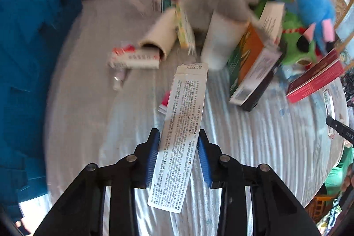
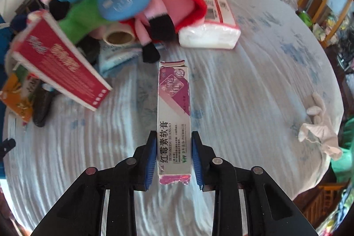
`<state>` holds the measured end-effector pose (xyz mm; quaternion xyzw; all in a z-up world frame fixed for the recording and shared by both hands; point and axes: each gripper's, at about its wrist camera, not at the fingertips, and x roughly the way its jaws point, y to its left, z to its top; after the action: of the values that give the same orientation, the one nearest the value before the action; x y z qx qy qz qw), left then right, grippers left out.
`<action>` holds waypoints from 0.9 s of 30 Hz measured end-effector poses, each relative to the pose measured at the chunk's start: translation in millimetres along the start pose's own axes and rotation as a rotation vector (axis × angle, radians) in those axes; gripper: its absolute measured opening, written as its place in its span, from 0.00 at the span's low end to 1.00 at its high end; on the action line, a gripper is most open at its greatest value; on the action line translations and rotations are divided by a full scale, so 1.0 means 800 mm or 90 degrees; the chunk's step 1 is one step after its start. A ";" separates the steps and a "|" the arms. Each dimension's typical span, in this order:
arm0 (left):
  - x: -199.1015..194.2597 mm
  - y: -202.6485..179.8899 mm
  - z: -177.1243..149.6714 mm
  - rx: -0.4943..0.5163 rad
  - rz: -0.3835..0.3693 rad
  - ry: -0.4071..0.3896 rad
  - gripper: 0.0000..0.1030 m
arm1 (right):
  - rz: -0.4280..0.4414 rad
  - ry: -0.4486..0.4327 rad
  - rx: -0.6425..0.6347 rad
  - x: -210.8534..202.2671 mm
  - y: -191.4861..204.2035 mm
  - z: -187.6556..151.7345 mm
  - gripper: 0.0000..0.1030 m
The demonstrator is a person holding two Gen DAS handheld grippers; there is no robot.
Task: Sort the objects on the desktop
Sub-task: 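Carry the leaflet and ointment box over the blue crate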
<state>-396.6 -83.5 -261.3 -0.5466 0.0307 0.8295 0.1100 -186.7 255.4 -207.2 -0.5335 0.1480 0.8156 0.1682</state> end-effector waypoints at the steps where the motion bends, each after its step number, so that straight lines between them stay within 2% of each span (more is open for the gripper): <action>1: -0.017 -0.004 -0.006 -0.001 -0.003 -0.014 0.33 | 0.012 -0.012 -0.007 -0.014 0.006 -0.001 0.27; 4: -0.058 -0.004 0.002 -0.006 0.002 -0.063 0.33 | 0.013 -0.051 -0.026 -0.045 0.024 0.005 0.27; 5: -0.079 -0.007 -0.014 -0.007 0.002 -0.076 0.33 | 0.021 -0.067 -0.031 -0.059 0.032 0.007 0.27; 7: -0.111 -0.019 -0.018 -0.014 -0.002 -0.110 0.33 | 0.033 -0.098 -0.049 -0.078 0.042 0.017 0.27; 13: -0.235 -0.016 -0.018 -0.018 0.001 -0.251 0.33 | 0.084 -0.227 -0.132 -0.171 0.114 0.040 0.27; 20: -0.367 0.022 -0.020 -0.036 0.037 -0.403 0.33 | 0.182 -0.345 -0.237 -0.273 0.243 0.055 0.27; 23: -0.418 0.057 -0.020 -0.056 0.080 -0.468 0.33 | 0.223 -0.379 -0.287 -0.307 0.312 0.060 0.27; 27: -0.468 0.113 -0.025 -0.093 0.140 -0.526 0.33 | 0.282 -0.396 -0.353 -0.338 0.419 0.059 0.27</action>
<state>-257.0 -231.0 66.4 -0.1687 -0.0164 0.9854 -0.0151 -269.0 -58.0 80.4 -0.2444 -0.0222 0.9616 -0.1226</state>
